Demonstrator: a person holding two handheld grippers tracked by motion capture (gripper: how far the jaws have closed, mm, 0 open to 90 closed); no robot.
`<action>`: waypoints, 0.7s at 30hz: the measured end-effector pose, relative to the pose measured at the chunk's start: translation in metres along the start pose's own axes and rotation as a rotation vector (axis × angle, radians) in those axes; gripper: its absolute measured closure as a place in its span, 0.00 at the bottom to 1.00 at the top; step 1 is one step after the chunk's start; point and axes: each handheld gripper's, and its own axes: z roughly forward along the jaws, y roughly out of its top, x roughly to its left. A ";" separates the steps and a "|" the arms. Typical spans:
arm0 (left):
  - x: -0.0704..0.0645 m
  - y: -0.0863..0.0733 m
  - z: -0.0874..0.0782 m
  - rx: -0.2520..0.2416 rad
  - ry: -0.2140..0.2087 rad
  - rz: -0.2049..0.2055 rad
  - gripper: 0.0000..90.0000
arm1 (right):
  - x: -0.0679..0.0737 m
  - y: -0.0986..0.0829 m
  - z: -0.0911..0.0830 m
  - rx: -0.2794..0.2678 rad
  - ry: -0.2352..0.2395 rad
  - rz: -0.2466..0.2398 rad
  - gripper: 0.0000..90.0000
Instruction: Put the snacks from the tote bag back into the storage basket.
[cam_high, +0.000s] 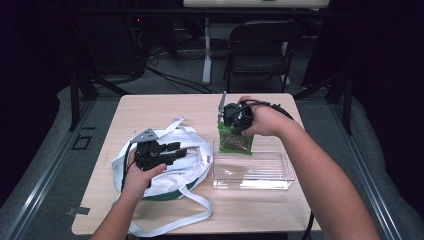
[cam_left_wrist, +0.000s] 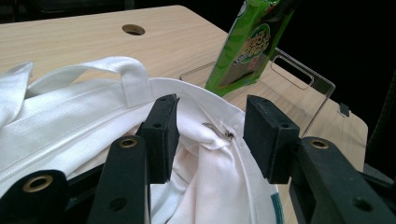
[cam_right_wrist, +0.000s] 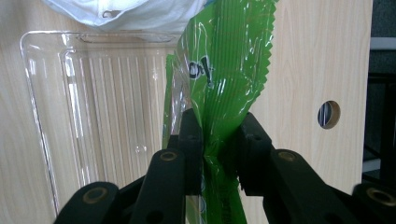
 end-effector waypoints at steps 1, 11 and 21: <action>0.000 0.000 0.000 0.001 0.000 0.001 0.61 | 0.000 0.000 0.001 -0.004 0.002 0.005 0.83; 0.000 -0.001 0.002 0.001 -0.001 -0.003 0.61 | -0.002 -0.004 0.017 -0.015 0.016 0.020 0.83; 0.001 -0.002 0.002 0.006 0.002 -0.005 0.61 | 0.000 -0.006 0.038 -0.031 0.010 -0.006 0.83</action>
